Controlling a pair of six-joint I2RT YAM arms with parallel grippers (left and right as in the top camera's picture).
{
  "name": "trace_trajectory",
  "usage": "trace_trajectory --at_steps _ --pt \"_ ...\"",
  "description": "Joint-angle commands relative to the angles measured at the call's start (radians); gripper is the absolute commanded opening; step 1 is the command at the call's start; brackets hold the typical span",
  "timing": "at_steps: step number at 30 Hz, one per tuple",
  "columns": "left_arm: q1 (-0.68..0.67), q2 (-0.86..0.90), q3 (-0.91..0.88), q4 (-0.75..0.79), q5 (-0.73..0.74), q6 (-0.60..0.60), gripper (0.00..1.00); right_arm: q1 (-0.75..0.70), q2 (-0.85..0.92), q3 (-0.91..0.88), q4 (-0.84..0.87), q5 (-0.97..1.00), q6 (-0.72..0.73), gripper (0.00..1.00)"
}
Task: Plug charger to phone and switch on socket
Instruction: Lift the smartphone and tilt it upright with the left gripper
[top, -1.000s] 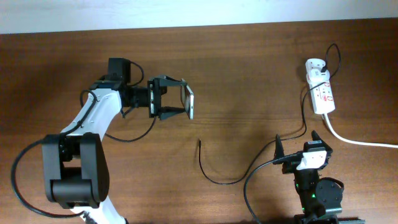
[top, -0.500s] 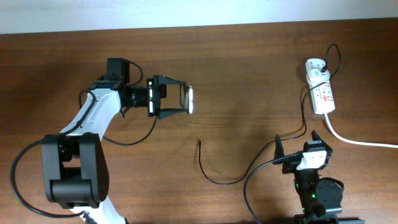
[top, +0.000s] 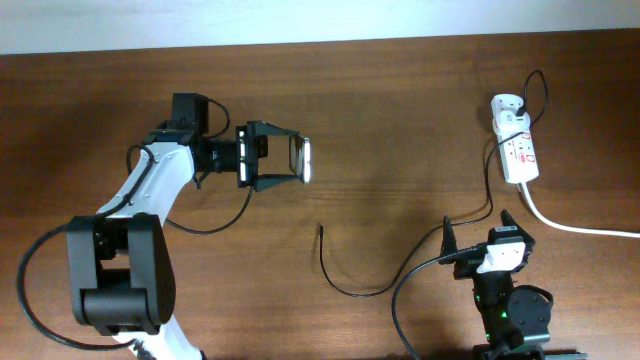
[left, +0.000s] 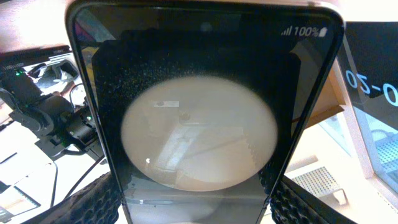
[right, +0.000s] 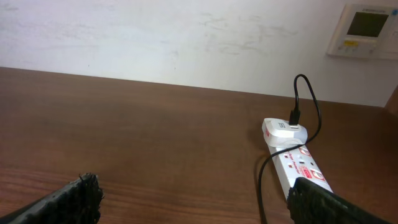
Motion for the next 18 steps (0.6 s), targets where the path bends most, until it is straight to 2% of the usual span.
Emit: trace_trajectory --at_steps 1,18 --pt "0.005 0.005 0.019 0.002 0.055 0.002 0.0 0.005 -0.008 -0.005 -0.006 0.015 0.004 0.99" --pt "0.005 0.005 0.019 0.029 0.053 0.002 0.0 0.005 -0.008 -0.005 0.022 0.009 0.004 0.99"
